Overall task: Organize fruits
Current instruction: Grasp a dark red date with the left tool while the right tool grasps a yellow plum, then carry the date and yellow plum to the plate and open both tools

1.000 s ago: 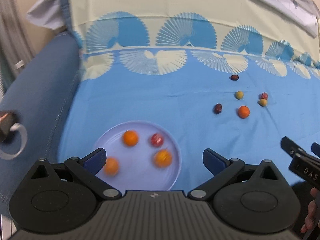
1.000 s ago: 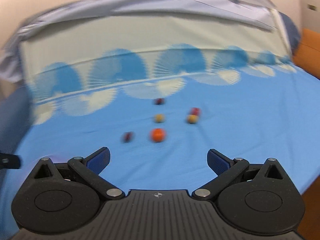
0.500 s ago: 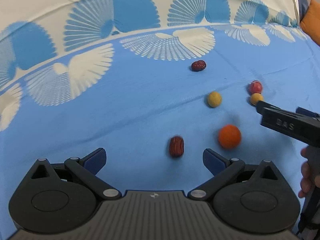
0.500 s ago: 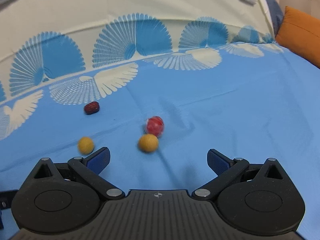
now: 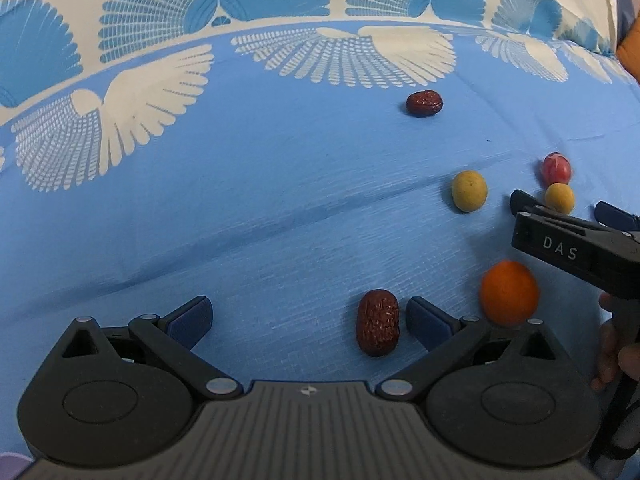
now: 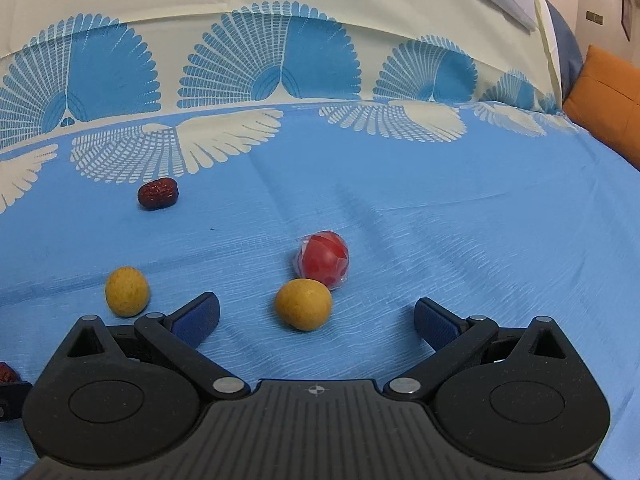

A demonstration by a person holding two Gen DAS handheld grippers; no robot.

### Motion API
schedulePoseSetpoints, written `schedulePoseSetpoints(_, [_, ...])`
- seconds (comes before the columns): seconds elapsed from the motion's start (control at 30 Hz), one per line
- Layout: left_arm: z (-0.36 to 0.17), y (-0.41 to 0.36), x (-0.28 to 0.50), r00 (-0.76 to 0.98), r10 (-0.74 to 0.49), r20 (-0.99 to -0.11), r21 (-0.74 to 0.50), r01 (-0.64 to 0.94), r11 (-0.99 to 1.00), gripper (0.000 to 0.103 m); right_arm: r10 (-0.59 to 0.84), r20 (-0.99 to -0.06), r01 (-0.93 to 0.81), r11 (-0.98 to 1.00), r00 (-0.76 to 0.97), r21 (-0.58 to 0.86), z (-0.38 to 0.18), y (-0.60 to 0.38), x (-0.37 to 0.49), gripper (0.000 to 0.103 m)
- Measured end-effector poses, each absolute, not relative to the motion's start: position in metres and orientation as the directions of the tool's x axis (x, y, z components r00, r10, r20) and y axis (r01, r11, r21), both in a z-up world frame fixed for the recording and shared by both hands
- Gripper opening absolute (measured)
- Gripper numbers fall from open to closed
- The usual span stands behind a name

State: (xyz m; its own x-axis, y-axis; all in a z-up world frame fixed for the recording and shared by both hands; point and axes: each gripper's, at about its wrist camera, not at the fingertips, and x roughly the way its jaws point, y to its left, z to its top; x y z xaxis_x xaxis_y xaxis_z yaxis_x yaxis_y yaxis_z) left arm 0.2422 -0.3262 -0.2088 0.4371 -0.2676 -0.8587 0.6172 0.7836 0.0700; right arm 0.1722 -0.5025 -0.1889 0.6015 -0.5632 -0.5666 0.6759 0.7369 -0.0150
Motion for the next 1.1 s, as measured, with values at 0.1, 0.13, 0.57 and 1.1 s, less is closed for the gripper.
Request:
schedulePoseSetpoints(0.1, [-0.194,-0.331,0.231,0.401,-0.329,-0.855,0.04,0.682,0.73,0.048,-0.573,-0.559,0.662,0.748,0.599,-0.057,-0.181,-0.494,0.17,0.03])
schedulePoseSetpoints(0.13, [-0.19,-0.333,0.228,0.39,-0.339,-0.856,0.038,0.701,0.712,0.023,-0.562,-0.569,0.661,0.749,0.6,-0.042,-0.181,-0.493,0.168,0.03])
schedulePoseSetpoints(0.57, [-0.082,-0.251,0.143,0.455,-0.375,-0.808,0.046,0.682,0.73,0.022,-0.586,-0.496,0.729,0.666,0.641,0.156,-0.096,-0.474,0.035,0.03])
schedulePoseSetpoints(1.1, [0.003,-0.054,0.004,0.553,-0.215,-0.805,0.06,0.437,0.898,0.022,-0.106,-0.504,0.185,0.977,0.857,0.11,-0.02,-0.252,-0.074,0.03])
